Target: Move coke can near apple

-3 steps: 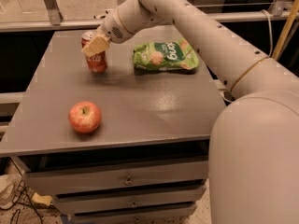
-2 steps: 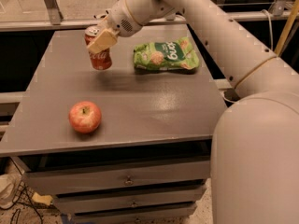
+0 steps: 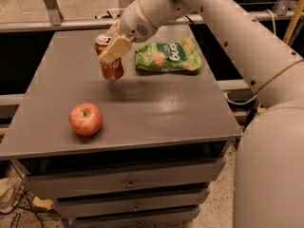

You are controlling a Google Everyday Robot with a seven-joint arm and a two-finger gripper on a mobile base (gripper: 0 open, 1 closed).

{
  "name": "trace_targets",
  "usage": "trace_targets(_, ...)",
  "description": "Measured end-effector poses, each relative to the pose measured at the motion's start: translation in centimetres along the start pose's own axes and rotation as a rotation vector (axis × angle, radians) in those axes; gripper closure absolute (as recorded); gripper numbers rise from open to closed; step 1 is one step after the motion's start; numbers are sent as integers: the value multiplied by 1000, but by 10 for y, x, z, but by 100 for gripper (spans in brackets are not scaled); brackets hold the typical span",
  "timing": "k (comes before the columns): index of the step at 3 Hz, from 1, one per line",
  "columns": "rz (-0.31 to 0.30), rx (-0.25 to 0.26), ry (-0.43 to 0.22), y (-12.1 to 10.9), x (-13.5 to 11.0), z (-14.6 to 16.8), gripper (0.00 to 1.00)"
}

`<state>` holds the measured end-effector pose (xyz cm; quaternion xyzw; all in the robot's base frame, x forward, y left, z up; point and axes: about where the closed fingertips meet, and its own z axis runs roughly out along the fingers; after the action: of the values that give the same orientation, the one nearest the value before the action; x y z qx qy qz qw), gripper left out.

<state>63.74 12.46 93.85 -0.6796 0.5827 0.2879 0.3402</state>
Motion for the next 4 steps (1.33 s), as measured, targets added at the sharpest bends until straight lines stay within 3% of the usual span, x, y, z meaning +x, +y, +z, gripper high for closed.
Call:
trace_targets(2, 32, -59, 14, 43, 25, 4, 100)
trace_targets(4, 25, -43, 35, 65, 24, 2, 100)
